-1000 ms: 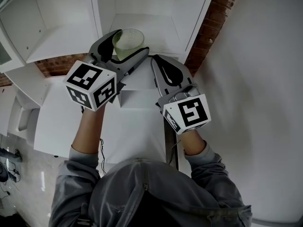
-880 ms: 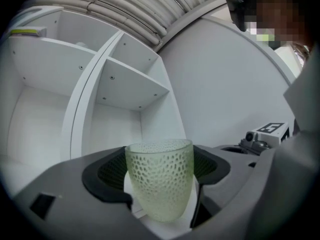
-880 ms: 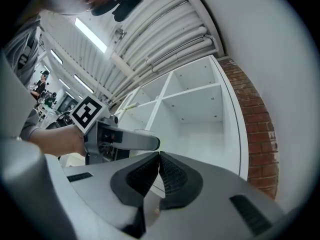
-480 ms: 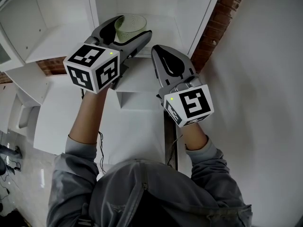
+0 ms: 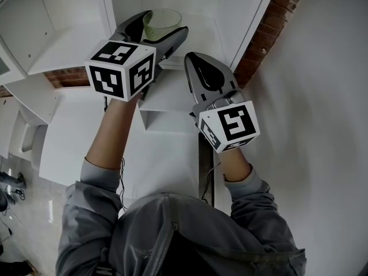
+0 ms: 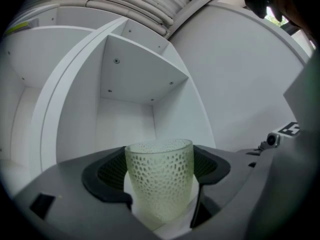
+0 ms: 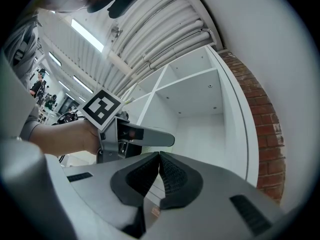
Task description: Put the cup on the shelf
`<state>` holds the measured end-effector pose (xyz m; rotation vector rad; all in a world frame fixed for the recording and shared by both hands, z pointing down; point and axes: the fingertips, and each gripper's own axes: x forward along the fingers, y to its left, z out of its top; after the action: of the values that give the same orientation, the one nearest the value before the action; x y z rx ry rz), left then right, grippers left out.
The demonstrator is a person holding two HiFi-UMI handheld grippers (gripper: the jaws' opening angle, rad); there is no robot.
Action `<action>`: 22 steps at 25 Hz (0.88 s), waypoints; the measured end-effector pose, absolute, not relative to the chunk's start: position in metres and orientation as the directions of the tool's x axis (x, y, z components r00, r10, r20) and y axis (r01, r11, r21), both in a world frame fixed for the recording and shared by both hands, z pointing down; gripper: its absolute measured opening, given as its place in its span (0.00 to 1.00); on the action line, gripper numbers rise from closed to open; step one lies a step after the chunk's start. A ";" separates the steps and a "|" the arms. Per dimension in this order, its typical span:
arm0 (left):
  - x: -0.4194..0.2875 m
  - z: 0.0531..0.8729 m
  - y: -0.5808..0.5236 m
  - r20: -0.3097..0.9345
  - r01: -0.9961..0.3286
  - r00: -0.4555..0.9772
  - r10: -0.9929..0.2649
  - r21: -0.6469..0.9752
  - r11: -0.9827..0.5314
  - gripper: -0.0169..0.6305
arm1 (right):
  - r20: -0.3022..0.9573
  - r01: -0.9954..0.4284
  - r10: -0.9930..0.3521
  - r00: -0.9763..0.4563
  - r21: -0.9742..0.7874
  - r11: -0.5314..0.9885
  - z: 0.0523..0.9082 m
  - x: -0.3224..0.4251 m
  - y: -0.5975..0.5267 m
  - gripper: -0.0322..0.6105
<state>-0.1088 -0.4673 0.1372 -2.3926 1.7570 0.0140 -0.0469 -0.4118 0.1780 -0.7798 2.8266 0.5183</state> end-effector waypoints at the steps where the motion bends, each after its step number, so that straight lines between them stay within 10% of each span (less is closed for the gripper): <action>1: -0.110 0.138 -0.469 -0.108 -0.951 0.294 -0.950 -0.131 -0.279 0.62 | -0.245 -0.522 -0.465 -0.851 0.284 0.804 0.179 -0.047 -0.413 0.09; 22: -0.121 0.143 -0.490 -0.062 -0.969 0.231 -0.971 -0.102 -0.224 0.62 | -0.237 -0.517 -0.465 -0.853 0.275 0.810 0.186 -0.053 -0.417 0.09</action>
<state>-0.1211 -0.4903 0.1427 -2.3685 1.8778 -0.0228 -0.0530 -0.4168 0.1861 -0.7748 2.8368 0.4983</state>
